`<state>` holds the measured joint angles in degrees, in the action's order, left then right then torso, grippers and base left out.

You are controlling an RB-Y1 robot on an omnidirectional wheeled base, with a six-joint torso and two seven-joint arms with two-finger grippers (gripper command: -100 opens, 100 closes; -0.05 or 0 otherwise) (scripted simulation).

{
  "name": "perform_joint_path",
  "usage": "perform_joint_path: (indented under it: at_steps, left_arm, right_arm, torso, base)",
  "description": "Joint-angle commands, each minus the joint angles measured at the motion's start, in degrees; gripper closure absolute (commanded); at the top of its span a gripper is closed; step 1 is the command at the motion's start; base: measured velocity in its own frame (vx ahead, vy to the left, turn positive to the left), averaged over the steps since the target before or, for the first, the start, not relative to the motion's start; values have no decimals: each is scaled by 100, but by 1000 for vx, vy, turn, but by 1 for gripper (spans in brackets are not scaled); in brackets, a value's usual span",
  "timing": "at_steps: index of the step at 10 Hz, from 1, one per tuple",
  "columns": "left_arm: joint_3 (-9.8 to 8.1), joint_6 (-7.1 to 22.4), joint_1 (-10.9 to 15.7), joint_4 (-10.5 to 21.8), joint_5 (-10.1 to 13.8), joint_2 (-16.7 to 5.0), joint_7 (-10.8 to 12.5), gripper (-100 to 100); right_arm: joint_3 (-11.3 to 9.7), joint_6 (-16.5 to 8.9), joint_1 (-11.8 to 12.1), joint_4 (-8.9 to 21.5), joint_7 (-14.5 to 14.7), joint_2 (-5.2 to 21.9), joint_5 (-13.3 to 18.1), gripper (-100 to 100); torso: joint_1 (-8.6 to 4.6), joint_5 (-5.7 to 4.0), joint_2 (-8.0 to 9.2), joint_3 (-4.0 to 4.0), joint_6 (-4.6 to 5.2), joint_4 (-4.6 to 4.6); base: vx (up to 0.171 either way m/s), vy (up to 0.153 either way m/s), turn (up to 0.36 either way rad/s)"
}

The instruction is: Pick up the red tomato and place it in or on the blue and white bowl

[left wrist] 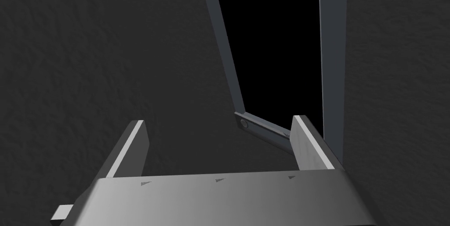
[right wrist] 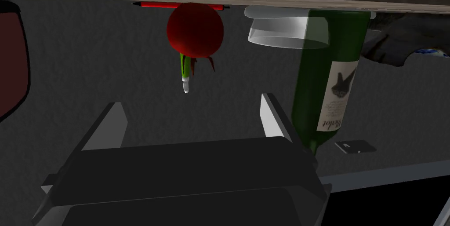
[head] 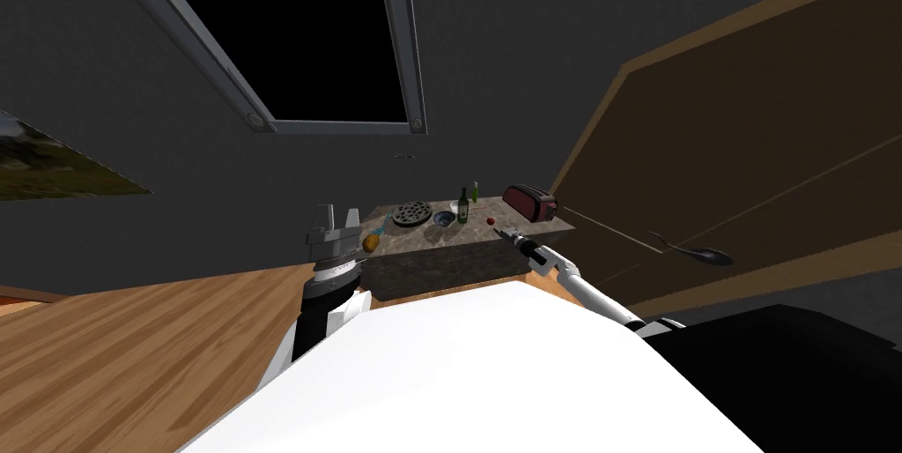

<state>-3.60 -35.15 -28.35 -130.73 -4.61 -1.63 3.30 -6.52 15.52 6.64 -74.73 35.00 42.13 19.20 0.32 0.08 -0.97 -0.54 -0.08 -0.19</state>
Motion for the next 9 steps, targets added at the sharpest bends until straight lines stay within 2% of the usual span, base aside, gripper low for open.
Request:
perform_joint_path:
  at_steps: [1,3,4,5,6,7,9]
  left_arm:
    - [0,0,0,0,0,0,0,0]
    - [0,0,0,0,0,0,0,0]
    - [-1,0,0,0,0,0,0,0]
    - [-1,0,1,0,0,0,0,0]
    - [0,0,1,0,0,0,0,0]
    - [0,0,2,0,0,0,0,0]
    - [0,0,2,0,0,0,0,0]
  right_arm:
    - [-8,-71,4,151,148,25,99,-100]
    - [-16,-105,-41,237,216,69,155,-100]
    - [-16,-81,-34,222,190,57,135,-100]
    - [-16,-90,-36,220,196,61,138,0]
    - [-16,-89,-37,220,195,60,137,-100]
    - [-16,-90,-37,220,195,60,137,100]
    - [-17,-84,-40,216,200,63,140,100]
  torso:
    - [0,0,0,0,0,0]
    - [-3,0,13,6,4,1]
    - [-12,-1,20,10,5,3]
    - [-14,-3,51,26,8,8]
    - [-13,-2,75,41,8,14]
    - [-13,-2,85,47,9,17]
    - [-16,-6,89,49,11,17]
  base:
    - [223,47,159]
    - [177,13,96]
    - [76,-8,21]
    - [15,-1,-1]
    - [7,0,1]
    - [0,0,0]
    - [0,0,0]
